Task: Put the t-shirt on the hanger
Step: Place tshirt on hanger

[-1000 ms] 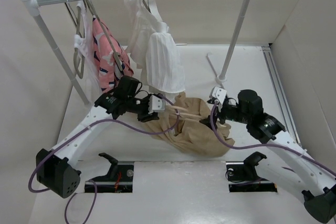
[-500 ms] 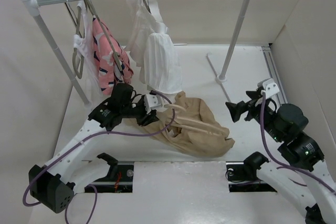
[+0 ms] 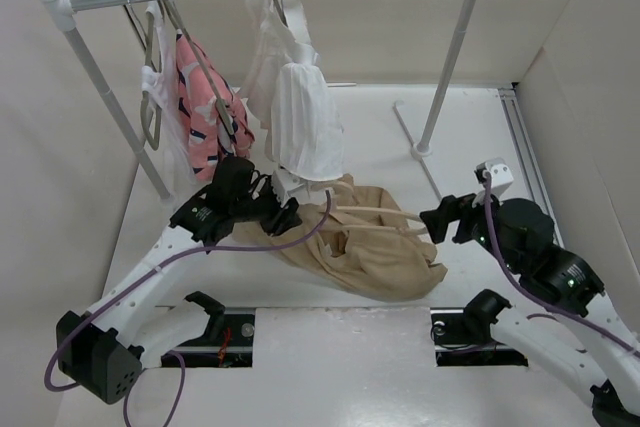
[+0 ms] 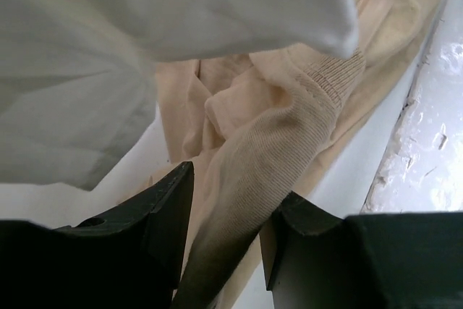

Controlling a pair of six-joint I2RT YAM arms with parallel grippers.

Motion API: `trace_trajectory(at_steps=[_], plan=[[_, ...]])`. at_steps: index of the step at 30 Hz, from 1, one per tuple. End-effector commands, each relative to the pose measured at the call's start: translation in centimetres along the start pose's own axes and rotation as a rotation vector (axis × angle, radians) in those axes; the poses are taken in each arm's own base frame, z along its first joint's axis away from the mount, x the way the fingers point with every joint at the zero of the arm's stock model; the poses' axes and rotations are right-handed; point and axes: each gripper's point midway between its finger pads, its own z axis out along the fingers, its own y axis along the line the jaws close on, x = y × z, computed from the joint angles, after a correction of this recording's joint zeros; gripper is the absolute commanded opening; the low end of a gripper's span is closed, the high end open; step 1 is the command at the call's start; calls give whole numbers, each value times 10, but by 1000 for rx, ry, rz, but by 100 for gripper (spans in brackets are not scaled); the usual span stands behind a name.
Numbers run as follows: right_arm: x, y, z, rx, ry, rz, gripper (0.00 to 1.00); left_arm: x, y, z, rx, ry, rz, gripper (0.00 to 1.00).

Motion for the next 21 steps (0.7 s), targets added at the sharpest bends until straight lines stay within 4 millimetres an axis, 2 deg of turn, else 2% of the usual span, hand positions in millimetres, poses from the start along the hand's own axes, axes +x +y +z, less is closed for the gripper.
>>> trace_trajectory(at_steps=[1, 2, 5, 6, 8, 10, 11, 13, 15, 16, 17, 18, 21], plan=[[14, 2, 13, 31, 77, 60, 89, -17, 8, -3, -62, -57, -43, 0], [20, 3, 17, 30, 99, 69, 89, -19, 15, -6, -104, -55, -52, 0], [16, 2, 20, 65, 66, 128, 85, -22, 21, -5, -156, -56, -55, 0], [7, 2, 20, 67, 24, 151, 84, -23, 24, -5, -174, -61, -62, 0], [10, 4, 22, 60, 2, 177, 83, -31, 27, -5, -200, -91, -89, 0], [8, 15, 32, 12, -20, 185, 82, -36, 33, -6, -238, -113, -123, 0], [22, 19, 45, -1, 25, 148, 82, -39, 33, -5, -238, -132, -156, 0], [33, 35, 59, -61, 54, 90, 82, -50, 37, -6, -256, -177, -173, 0], [51, 75, 78, -162, 81, 8, 85, -56, 39, -7, -266, -200, -190, 0], [54, 70, 80, -132, 80, 4, 87, -59, 40, -7, -268, -211, -185, 0], [57, 91, 80, -188, 66, -14, 88, -59, 40, -7, -268, -211, -185, 0], [79, 94, 88, -166, 114, -20, 89, -59, 40, -7, -268, -211, -185, 0], [113, 104, 106, -137, 179, -14, 92, -55, 36, -4, -245, -205, -177, 0]])
